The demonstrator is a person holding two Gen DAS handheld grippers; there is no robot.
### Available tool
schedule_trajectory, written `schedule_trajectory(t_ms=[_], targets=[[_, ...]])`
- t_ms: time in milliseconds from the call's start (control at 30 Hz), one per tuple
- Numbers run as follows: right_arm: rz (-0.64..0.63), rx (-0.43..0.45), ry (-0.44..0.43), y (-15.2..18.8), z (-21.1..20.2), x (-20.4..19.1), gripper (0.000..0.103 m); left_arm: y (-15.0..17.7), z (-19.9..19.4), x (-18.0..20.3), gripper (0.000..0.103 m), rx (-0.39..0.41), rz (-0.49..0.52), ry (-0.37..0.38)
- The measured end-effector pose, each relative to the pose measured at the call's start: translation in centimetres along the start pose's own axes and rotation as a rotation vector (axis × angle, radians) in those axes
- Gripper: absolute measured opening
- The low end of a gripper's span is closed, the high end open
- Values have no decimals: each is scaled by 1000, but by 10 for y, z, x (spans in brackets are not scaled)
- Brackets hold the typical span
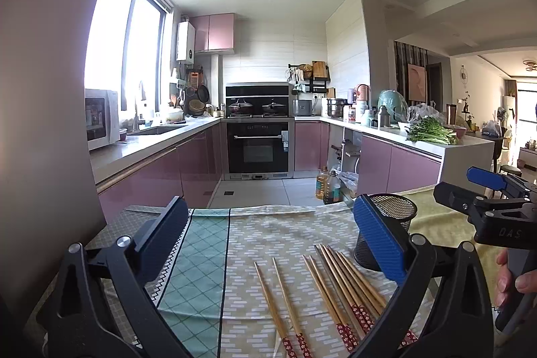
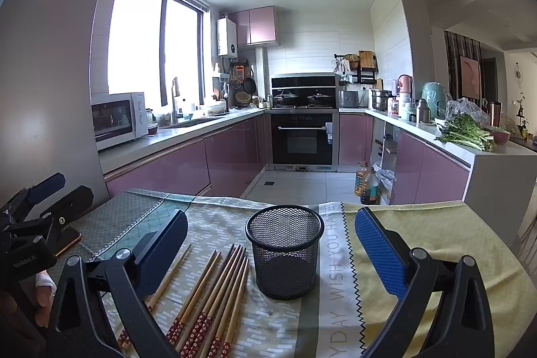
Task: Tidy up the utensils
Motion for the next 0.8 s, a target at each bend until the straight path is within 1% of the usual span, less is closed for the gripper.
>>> schedule_trajectory(t_ms=[800], targets=[[3,10,2,6,1,-3,97,-1,-1,-2,97,4,2,-6]])
Point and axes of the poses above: each gripper's, at about its wrist camera, not at the fingertips, and z roughly the way its jaws point, x to its right, y to its underside, the point moved 3 cm from there along z, roughly the way its jaws point, and after that the axes turned 6 degrees about x, right-handed, at the moved point
